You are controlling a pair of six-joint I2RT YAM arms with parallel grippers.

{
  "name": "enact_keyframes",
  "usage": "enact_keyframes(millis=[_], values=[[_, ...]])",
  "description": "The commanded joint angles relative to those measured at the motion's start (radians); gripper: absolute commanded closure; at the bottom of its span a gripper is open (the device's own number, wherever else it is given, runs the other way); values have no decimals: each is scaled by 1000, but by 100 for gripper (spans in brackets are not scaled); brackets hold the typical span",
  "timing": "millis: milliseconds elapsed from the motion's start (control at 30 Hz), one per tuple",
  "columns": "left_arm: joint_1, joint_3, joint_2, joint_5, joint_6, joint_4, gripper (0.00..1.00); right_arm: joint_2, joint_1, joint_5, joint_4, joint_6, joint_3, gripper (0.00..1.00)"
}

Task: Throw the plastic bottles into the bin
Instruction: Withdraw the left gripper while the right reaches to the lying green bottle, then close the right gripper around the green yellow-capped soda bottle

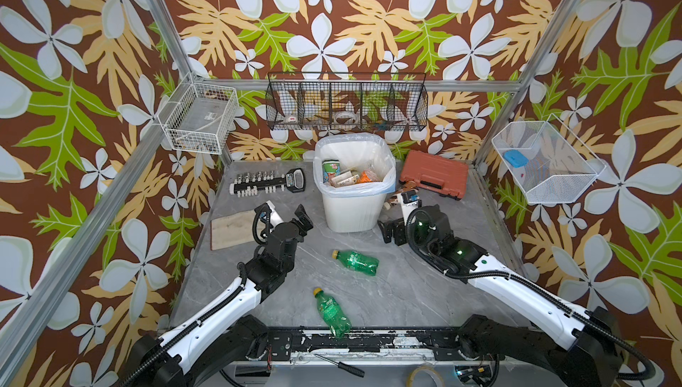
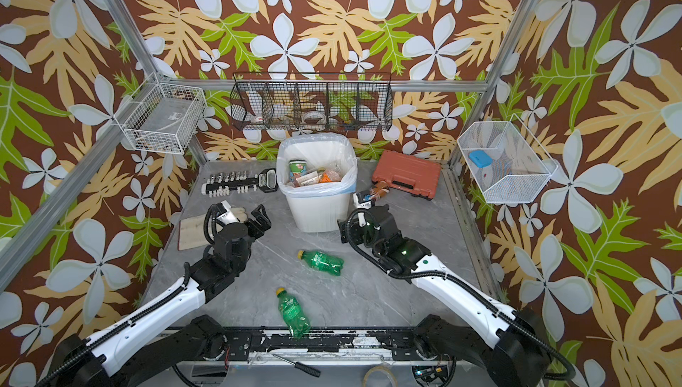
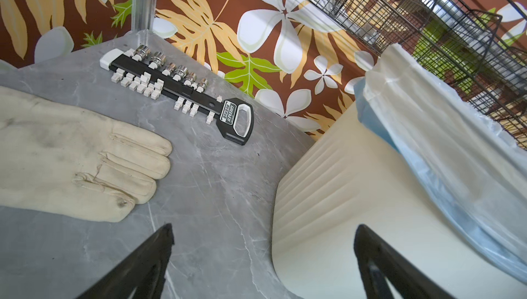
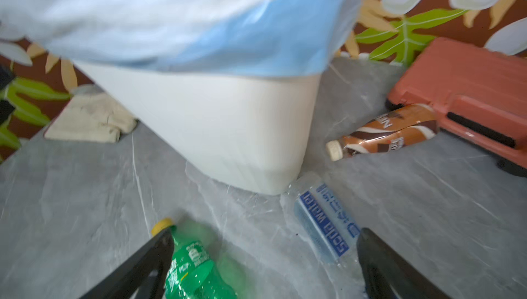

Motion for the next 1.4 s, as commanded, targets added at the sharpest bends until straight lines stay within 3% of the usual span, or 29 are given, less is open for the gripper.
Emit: enact_keyframes(millis=[0,133,400,633,733,1000,1167,1367], values=[[11,-9,-7,12,-49,-10,0,71,80,-59,-11,-69,6,1],[15,-22,-21,11,-55,-15,0,200,154,-90,-31,-112,45,1],[28,-40,-53,2,-47,-31,0,359,171,-160,-35,-149,75,2],[41,-50,-53,12,-46,-26,0,452,172,-143,-24,-160,77,4],[46,-51,-53,20,-47,-27,0,486,172,-124,-29,-163,86,10],[57,-63,-55,31,-46,-19,0,525,172,-116,-23,-180,96,40],[66,-64,-48,41,-55,-18,0,514,172,-108,-24,-167,95,47],[72,-61,-32,50,-57,-9,0,430,171,-74,8,-143,33,49]])
